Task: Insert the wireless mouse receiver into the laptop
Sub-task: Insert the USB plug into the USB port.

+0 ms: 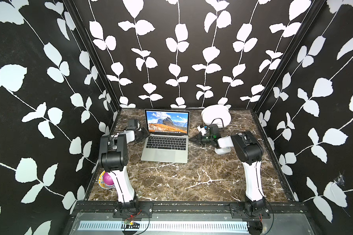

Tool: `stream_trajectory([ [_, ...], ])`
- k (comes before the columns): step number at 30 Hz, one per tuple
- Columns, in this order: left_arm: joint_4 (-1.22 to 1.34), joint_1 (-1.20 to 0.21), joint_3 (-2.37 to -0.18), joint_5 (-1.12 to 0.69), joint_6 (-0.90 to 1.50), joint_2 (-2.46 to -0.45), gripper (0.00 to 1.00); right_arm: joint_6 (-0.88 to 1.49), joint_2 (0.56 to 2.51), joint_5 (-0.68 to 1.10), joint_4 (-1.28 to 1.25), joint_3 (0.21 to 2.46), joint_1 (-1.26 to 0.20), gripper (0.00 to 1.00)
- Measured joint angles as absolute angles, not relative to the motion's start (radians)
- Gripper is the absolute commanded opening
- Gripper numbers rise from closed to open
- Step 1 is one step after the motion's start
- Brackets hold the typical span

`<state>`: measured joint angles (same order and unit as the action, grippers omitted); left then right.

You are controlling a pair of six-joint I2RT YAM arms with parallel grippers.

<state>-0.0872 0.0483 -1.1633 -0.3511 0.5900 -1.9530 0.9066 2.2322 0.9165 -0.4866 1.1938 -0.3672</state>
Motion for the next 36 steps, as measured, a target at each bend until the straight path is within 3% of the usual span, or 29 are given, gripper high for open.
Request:
stream_trajectory([
  [17, -0.088, 0.049, -1.164, -0.352, 0.59, -1.953, 0.41, 0.836, 2.222, 0.899, -0.376, 1.221, -0.373, 0.0],
  [36, -0.1, 0.05, -1.175, -0.352, 0.59, -1.958, 0.4, 0.879, 2.27, 1.022, -0.357, 1.288, -0.365, 0.0],
])
